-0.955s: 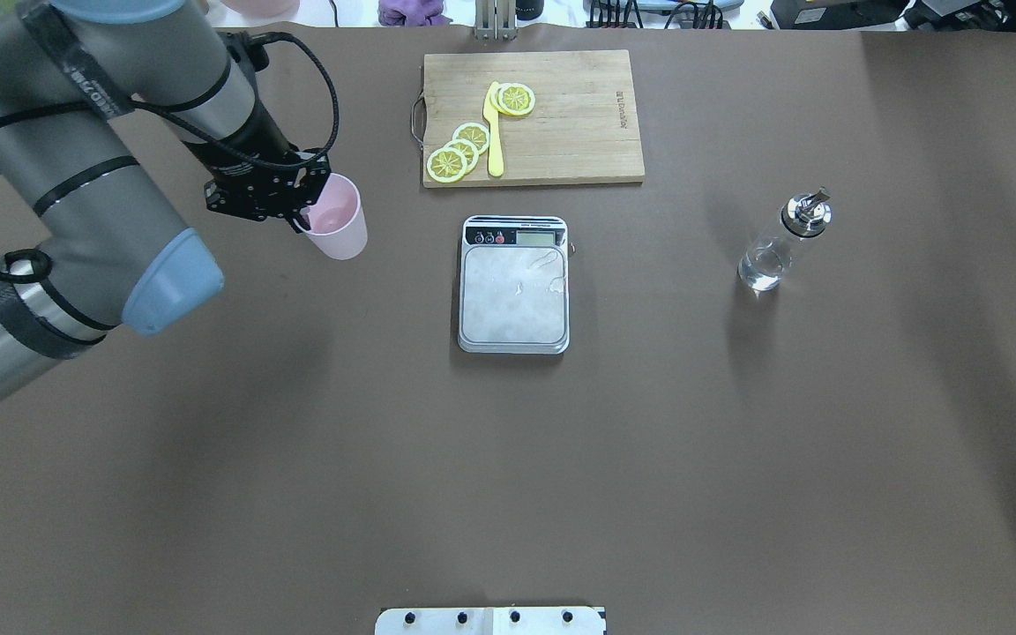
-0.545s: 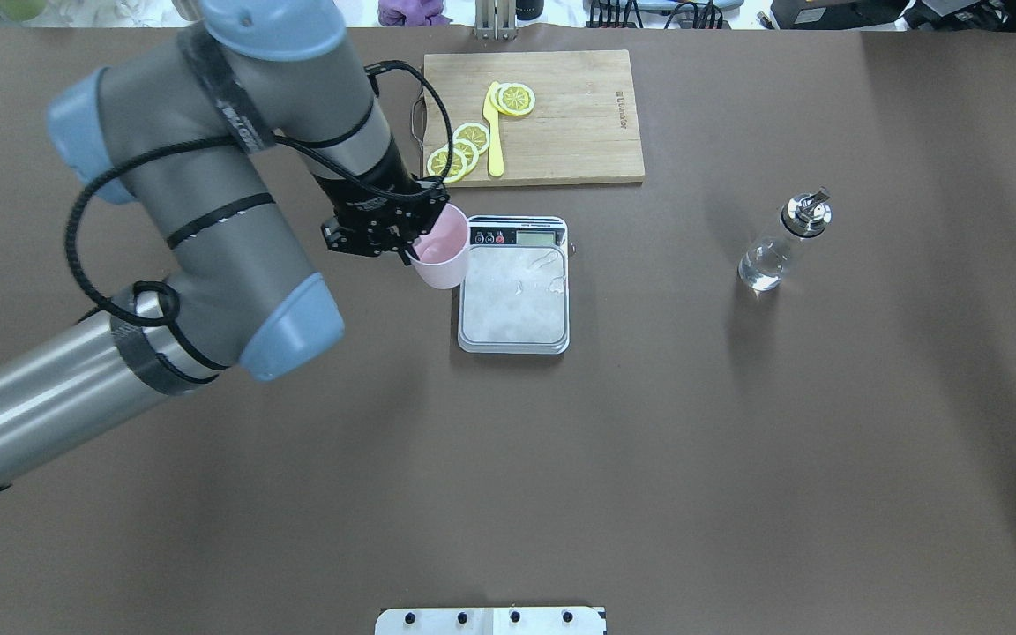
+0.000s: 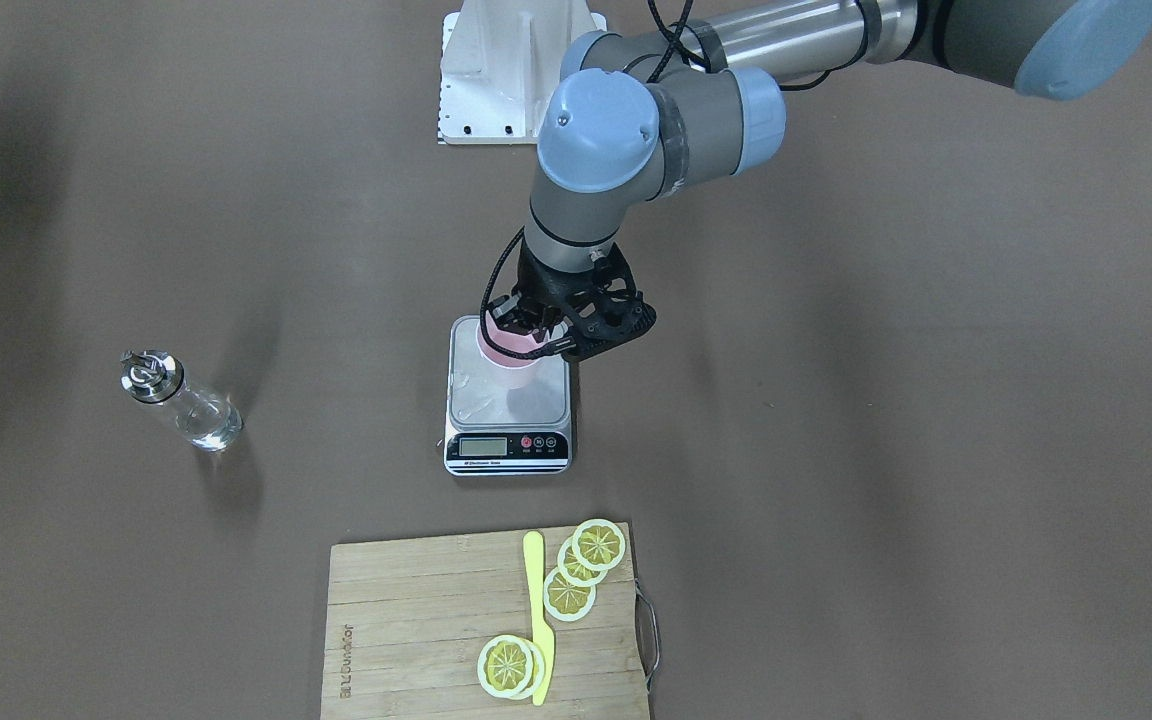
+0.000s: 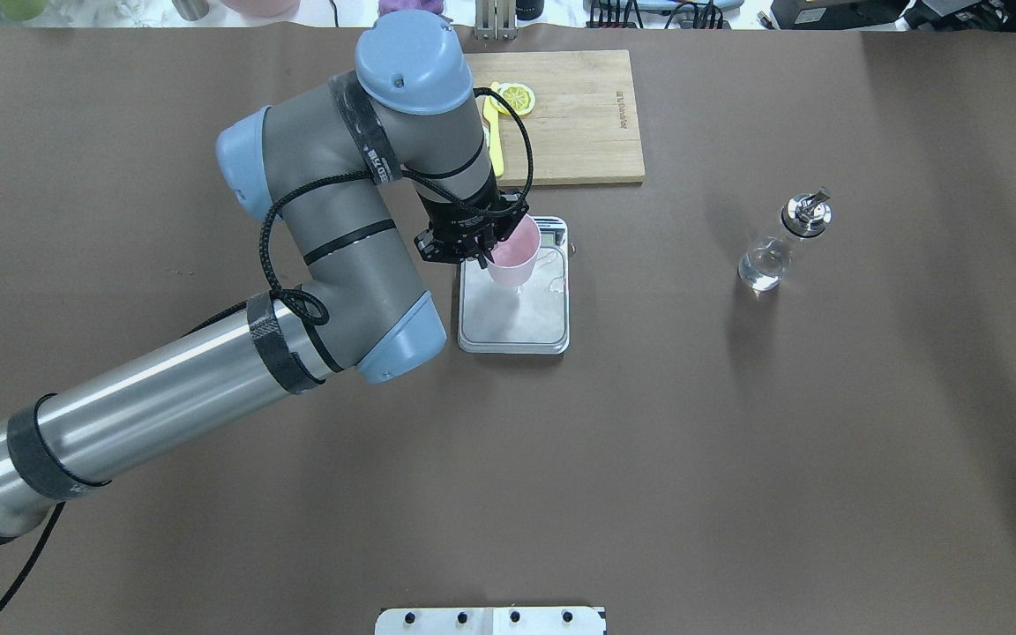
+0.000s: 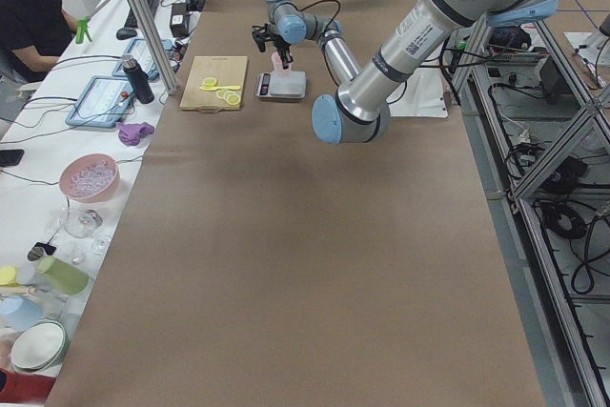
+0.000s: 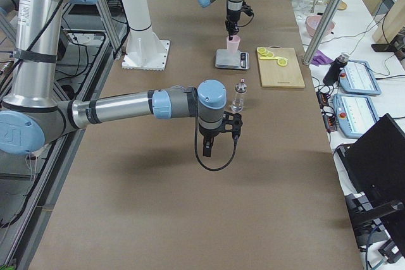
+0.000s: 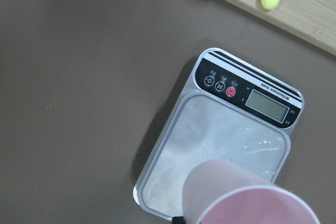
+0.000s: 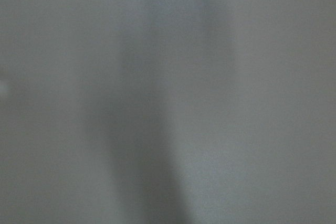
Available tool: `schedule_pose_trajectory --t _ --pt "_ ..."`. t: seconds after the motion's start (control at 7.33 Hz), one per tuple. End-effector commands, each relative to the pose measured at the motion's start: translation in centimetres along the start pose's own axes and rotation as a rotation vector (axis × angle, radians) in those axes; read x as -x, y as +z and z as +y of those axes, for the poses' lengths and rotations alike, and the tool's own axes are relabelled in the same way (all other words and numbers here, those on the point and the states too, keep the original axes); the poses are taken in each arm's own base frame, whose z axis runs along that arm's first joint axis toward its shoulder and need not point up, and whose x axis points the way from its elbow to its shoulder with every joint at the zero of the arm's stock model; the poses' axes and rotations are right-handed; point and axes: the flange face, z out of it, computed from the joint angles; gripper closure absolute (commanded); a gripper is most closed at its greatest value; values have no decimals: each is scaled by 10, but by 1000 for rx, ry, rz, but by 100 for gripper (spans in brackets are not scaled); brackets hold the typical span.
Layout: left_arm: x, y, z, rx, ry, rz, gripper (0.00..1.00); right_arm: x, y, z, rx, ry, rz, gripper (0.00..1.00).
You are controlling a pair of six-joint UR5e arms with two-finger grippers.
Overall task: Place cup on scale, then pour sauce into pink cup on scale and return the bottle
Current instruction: 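Carry the pink cup with the left gripper onto the scale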
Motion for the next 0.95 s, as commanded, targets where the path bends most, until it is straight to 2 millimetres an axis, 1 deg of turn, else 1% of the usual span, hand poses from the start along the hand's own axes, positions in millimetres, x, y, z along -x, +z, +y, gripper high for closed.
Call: schedule_pose_trajectory --t 0.0,0.27,0.68,0.82 --pt "1 21 11 10 13 -17 100 3 -2 -4 -6 -6 0 0" --pt "1 28 20 21 21 -24 100 4 -3 -4 -7 -4 -3 0" --pt "5 35 22 10 27 -25 100 3 -2 -4 -5 -3 -3 0" --pt "7 34 18 -7 33 -4 51 3 -2 -4 -6 -4 -3 0"
